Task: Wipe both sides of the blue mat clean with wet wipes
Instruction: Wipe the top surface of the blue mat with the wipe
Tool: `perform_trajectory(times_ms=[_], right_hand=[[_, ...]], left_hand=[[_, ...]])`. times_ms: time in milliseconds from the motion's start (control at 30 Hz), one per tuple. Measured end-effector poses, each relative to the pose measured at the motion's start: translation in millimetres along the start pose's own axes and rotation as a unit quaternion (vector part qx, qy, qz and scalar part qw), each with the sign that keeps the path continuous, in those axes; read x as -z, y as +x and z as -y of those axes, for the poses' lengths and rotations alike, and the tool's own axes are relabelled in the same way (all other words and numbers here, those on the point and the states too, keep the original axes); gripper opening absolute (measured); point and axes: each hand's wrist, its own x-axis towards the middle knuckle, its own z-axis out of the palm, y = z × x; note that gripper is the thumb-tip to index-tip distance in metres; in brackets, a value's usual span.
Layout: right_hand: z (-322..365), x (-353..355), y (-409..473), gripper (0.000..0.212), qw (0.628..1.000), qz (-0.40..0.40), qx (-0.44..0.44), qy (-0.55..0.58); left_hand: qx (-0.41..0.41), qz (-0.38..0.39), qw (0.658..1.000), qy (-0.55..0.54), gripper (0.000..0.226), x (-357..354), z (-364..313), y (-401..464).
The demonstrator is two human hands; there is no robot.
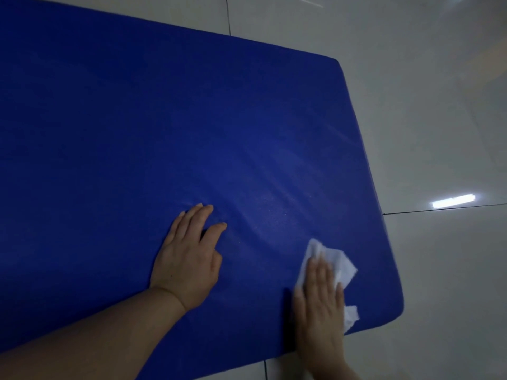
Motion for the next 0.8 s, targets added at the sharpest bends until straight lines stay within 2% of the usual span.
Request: perform_trajectory(times_ms=[100,233,267,333,400,600,700,800], right_hand=[[-15.5,13.5,17.5,0.072,0.995,-0.006,-0.097,0.031],[15.0,14.1,-4.1,0.088,0.995,0.048,-0.081,0.043],[17.6,8.9,-11.1,0.087,0.995,0.045,-0.069,0.056],[4.3,-2.6,-19.2,0.072,0.998,0.032,-0.032,0.042],[-19.2,-1.4,-10.4,0.064,0.999,-0.013,-0.039,0.022],[-79.3,39.9,62.0,0.07,0.977,-0.068,-0.197,0.05],[-73.1,32.4,51.6,0.072,0.993,-0.026,-0.112,0.018],[-81.8,27.5,31.2,0.075,0.997,-0.002,-0.032,0.069]], left_hand=[[0.0,0.003,1.0,0.0,0.046,-0.2,0.3,-0.3],[0.003,0.0,1.0,-0.008,0.045,0.2,-0.5,-0.3],[0.004,-0.001,1.0,-0.008,0.045,0.2,-0.2,0.0],[0.004,0.001,1.0,-0.007,0.045,-0.4,-0.3,-0.1],[0.005,0.003,1.0,-0.005,0.045,-0.9,-0.1,-0.4],[0.003,0.001,1.0,-0.007,0.046,-0.9,0.1,0.0],[0.002,0.002,1.0,-0.009,0.045,-0.8,0.2,-0.2],[0.004,0.004,1.0,-0.007,0.045,-0.9,-0.3,0.1]])
